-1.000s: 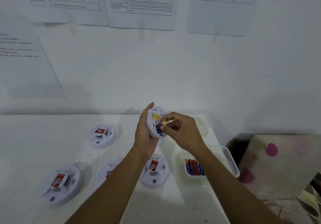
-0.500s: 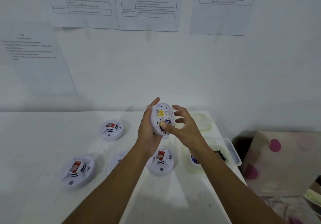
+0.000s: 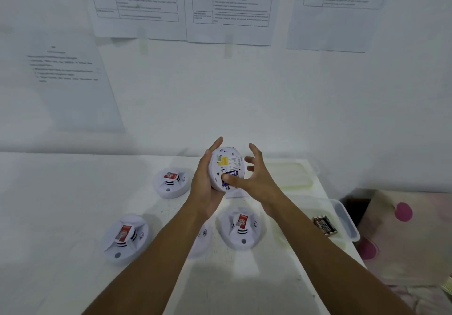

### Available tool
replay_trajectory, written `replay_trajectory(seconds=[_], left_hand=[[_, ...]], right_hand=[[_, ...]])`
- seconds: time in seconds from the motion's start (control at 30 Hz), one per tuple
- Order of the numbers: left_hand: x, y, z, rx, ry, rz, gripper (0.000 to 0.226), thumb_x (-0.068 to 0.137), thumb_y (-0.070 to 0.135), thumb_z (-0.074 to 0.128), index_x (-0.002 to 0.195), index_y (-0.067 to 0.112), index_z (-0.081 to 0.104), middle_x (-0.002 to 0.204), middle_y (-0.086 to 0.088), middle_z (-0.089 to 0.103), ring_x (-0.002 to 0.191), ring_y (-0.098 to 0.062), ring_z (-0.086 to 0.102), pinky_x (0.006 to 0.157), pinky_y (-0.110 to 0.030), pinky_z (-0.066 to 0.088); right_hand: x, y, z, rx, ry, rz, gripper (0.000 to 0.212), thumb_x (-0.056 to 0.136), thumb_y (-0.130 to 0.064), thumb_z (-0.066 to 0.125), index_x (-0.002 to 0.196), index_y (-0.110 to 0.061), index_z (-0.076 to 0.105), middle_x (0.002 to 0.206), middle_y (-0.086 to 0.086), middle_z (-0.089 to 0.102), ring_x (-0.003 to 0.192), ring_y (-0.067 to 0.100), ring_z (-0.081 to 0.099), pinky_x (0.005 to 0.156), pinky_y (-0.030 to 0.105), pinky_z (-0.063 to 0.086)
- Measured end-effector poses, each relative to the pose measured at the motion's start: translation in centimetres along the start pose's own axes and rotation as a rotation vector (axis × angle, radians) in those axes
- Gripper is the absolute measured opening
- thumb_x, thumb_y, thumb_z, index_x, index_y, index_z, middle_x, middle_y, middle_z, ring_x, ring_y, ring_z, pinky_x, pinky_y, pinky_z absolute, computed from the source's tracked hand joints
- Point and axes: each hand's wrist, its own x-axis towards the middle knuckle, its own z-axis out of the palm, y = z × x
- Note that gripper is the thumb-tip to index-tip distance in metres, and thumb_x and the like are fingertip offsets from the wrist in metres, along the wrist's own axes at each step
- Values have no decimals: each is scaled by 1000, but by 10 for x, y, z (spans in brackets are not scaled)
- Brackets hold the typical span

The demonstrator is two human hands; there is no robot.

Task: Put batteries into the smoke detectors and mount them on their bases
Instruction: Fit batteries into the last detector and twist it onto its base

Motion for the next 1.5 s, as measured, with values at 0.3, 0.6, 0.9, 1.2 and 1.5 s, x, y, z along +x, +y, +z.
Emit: replay_trajectory(seconds=[0.3,0.6,0.9,1.2,1.5], left_hand=[[15,26,-51,-65,137,21,63,81,42,54,142,27,49,141,-11,54,128,-34,51,106,-55,40],[21,26,-60,-81,171,6,59,85,41,52,142,26,48,141,-11,55,121,-33,55,107,-57,38],[26,21,-54,-137,198,-12,44,100,39,42,141,24,49,141,-10,55,127,-34,51,109,-57,36],[9,-6,-9,-139,56,-148,39,93,44,49,93,20,80,107,-10,72,99,-26,66,102,-45,43],[-6,-8,12,-180,72,-142,40,89,45,48,80,24,81,96,-5,74,96,-21,64,101,-37,42]], right_hand=[[43,30,-5,-783,-255,-180,64,82,-16,74,139,-23,46,127,4,62,110,19,61,85,26,49],[57,35,-4,-925,-393,-185,78,76,-20,77,143,-22,38,123,9,62,95,20,59,73,25,46],[29,3,-20,411,34,132,29,95,-12,51,124,-17,54,108,14,70,94,37,71,84,53,57],[2,-24,-8,115,102,-168,34,88,-15,68,115,-29,53,87,2,74,75,16,67,59,24,51],[-17,-4,10,-415,322,-469,27,85,-39,66,107,-24,68,116,-8,63,108,12,57,90,34,51]])
